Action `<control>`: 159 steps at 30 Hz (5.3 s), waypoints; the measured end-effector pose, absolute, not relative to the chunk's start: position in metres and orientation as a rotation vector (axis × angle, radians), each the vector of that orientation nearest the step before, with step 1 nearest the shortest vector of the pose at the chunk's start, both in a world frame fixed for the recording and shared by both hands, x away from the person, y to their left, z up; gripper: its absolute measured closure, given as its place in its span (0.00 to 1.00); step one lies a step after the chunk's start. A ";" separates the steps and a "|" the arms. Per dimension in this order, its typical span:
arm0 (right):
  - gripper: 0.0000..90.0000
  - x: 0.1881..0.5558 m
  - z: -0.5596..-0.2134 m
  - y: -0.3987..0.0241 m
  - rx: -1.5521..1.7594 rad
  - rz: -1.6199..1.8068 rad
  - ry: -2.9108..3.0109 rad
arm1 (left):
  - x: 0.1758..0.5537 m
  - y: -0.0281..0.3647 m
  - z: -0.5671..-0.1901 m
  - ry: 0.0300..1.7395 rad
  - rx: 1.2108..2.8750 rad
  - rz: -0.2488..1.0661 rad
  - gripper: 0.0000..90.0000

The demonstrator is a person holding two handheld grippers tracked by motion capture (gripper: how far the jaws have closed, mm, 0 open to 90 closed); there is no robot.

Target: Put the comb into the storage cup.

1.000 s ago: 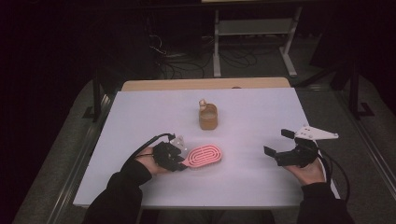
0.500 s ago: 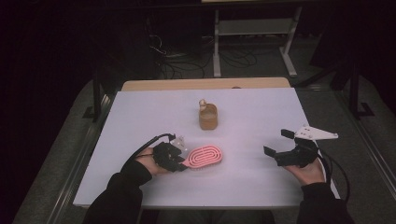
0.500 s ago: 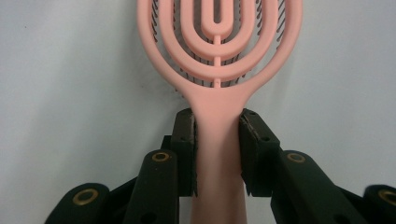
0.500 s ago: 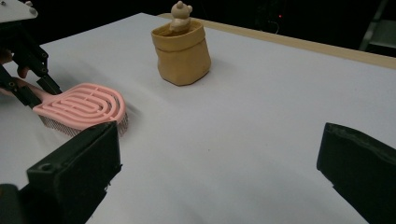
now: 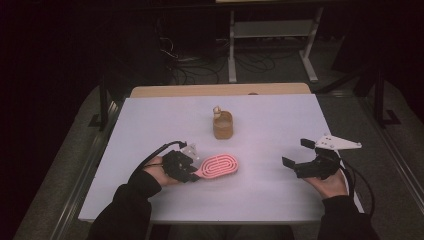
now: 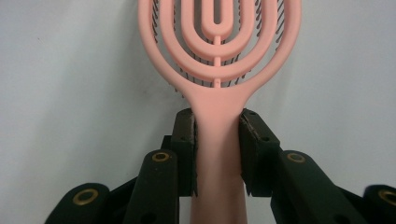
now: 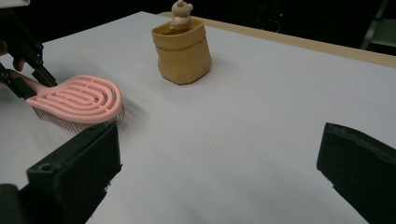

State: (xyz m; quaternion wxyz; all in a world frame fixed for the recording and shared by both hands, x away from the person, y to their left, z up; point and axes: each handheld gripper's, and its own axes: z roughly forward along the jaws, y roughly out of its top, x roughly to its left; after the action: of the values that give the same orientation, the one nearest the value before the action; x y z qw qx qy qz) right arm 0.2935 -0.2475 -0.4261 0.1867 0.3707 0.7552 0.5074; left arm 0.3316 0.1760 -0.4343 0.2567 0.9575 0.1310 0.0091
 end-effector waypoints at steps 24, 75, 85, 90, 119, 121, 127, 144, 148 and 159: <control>0.00 0.294 -0.427 -0.247 1.044 1.427 2.133 | 0.336 0.180 -0.385 0.319 2.516 0.067 0.76; 0.00 0.357 -0.309 -0.180 1.129 1.546 2.467 | 0.339 0.177 -0.312 0.312 2.391 0.362 0.76; 0.03 0.374 -0.293 -0.161 1.131 1.531 2.494 | 0.340 0.164 -0.315 0.295 2.340 0.427 0.76; 0.13 0.381 -0.288 -0.155 1.140 1.554 2.553 | 0.341 0.162 -0.316 0.279 2.339 0.452 0.76; 0.43 0.407 -0.296 -0.133 1.440 1.600 2.726 | 0.340 0.158 -0.321 0.289 2.263 0.486 0.76; 0.45 0.407 -0.296 -0.134 1.451 1.623 2.720 | 0.340 0.158 -0.322 0.291 2.265 0.492 0.76; 0.59 0.409 -0.293 -0.138 1.522 1.761 2.675 | 0.340 0.155 -0.326 0.295 2.252 0.516 0.77; 0.69 0.402 -0.281 -0.124 1.409 1.725 2.778 | 0.343 0.153 -0.339 0.320 2.256 0.475 0.76; 0.70 0.401 -0.277 -0.121 1.402 1.699 2.761 | 0.344 0.152 -0.341 0.338 2.239 0.465 0.75; 0.70 0.394 -0.247 -0.121 1.326 1.609 2.672 | 0.350 0.166 -0.339 0.452 2.096 0.424 0.59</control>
State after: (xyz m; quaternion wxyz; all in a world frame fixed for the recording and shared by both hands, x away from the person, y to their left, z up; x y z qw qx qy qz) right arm 0.3939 -0.1213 -0.2469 -0.1234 0.3883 0.7823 0.4712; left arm 0.3497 0.1662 -0.3395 0.4602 0.8514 0.1835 0.1722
